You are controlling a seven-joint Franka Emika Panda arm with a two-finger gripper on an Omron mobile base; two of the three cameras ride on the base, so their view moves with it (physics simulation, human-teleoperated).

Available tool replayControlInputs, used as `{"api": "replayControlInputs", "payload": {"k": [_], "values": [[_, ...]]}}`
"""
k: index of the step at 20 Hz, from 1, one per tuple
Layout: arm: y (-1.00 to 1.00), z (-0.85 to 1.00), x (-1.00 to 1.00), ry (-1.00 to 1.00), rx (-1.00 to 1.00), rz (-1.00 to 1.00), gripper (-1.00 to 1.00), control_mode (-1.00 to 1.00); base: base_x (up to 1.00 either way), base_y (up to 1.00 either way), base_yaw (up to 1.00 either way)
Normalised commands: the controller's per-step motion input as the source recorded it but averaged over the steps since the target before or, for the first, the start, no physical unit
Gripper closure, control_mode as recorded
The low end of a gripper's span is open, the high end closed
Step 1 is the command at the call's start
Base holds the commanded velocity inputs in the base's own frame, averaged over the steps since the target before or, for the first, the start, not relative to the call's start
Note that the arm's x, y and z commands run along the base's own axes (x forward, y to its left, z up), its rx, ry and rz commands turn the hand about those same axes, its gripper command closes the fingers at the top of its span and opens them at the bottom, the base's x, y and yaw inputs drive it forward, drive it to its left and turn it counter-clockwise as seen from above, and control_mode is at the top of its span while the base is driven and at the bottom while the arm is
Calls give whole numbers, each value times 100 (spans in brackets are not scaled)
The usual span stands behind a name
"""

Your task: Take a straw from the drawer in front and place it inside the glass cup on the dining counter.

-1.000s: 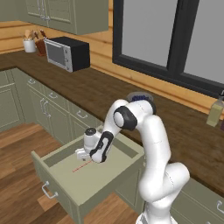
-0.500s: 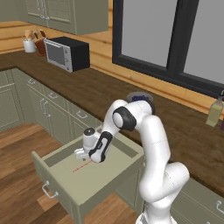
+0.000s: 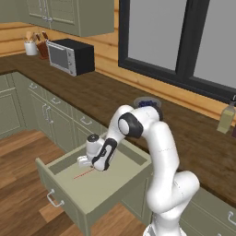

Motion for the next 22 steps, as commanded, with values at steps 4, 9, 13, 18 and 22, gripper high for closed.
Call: {"api": "replayControlInputs", "payload": {"k": [4,9,13,18,22], "values": [[0,2,-9,0,3,0,100,-100,0,0,0],[-6,68,-66,-6,9,0,100,-100,0,0,0],[-29,100,-86,-10,16,0,100,-100,0,0,0],[-32,100,-29,-7,18,0,100,-100,0,0,0],[-7,100,14,-2,18,1,100,-100,0,0,0]]}}
